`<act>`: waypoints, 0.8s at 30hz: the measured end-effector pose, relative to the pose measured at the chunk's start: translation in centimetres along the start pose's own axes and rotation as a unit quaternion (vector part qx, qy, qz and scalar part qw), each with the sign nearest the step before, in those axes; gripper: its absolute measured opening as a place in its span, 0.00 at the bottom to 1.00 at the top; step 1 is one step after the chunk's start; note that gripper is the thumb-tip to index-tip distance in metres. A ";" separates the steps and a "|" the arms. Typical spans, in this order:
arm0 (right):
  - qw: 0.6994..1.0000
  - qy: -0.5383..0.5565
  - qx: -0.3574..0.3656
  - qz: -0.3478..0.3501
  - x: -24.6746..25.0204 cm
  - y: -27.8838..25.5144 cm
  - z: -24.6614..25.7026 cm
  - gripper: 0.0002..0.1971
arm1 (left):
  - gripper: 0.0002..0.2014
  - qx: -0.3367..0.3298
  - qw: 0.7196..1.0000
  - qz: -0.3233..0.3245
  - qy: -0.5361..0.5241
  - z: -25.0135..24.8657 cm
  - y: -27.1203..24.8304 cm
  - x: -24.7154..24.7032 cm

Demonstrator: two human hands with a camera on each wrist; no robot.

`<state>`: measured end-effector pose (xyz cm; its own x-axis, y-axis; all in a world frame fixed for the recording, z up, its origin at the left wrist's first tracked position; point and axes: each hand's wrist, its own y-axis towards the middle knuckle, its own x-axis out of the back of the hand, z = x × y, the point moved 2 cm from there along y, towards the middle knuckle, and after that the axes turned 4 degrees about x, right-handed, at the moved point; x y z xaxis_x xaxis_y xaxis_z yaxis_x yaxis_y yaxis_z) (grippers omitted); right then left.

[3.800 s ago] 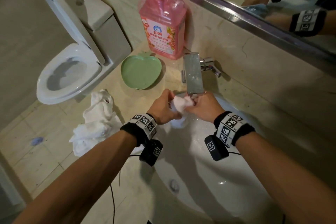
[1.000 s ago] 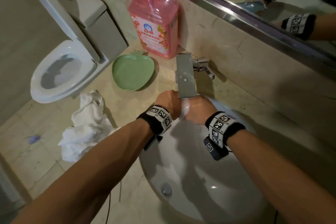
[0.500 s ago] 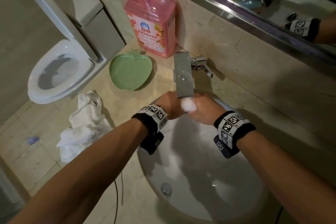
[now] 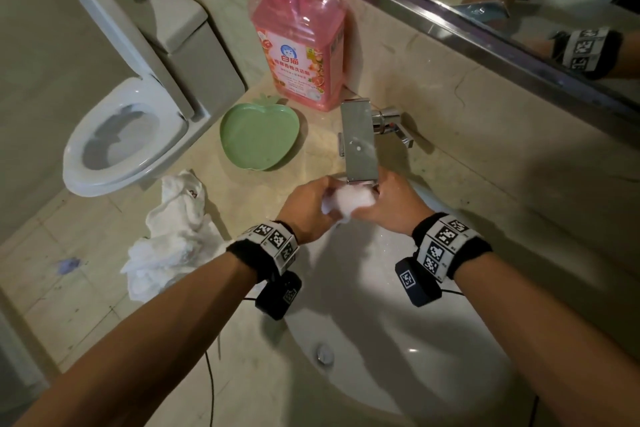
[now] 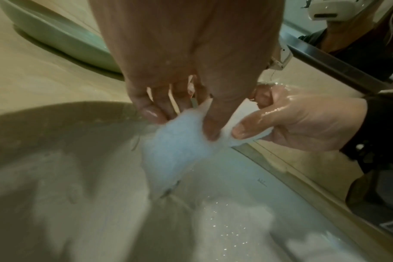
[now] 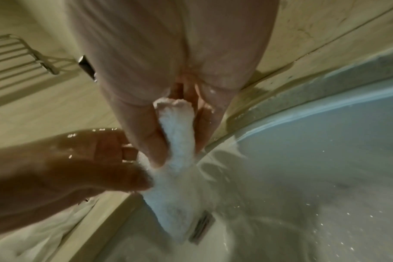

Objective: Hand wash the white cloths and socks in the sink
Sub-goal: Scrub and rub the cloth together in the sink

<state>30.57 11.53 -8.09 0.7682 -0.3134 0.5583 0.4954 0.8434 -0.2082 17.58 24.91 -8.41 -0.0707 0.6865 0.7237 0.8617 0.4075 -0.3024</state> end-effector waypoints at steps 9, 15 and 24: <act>0.999 0.014 0.000 -0.029 -0.8 -0.5 0.2 0.30 | 0.14 0.046 0.998 -0.049 -0.020 0.7 0.1 0.1; 1.000 -0.024 0.012 -0.010 -0.8 -0.8 0.5 0.14 | 0.23 0.090 0.950 0.077 -0.288 -0.2 0.5 0.5; 0.997 -0.035 -0.054 -0.035 0.3 -1.4 -0.4 0.25 | 0.16 0.084 0.973 0.005 -0.217 -0.7 0.7 0.0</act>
<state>30.30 10.08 -7.91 0.7017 -0.3349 0.6288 0.5904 0.7674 -0.2501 18.54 24.75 -8.21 -0.2997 0.8653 0.4018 0.7722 0.4673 -0.4304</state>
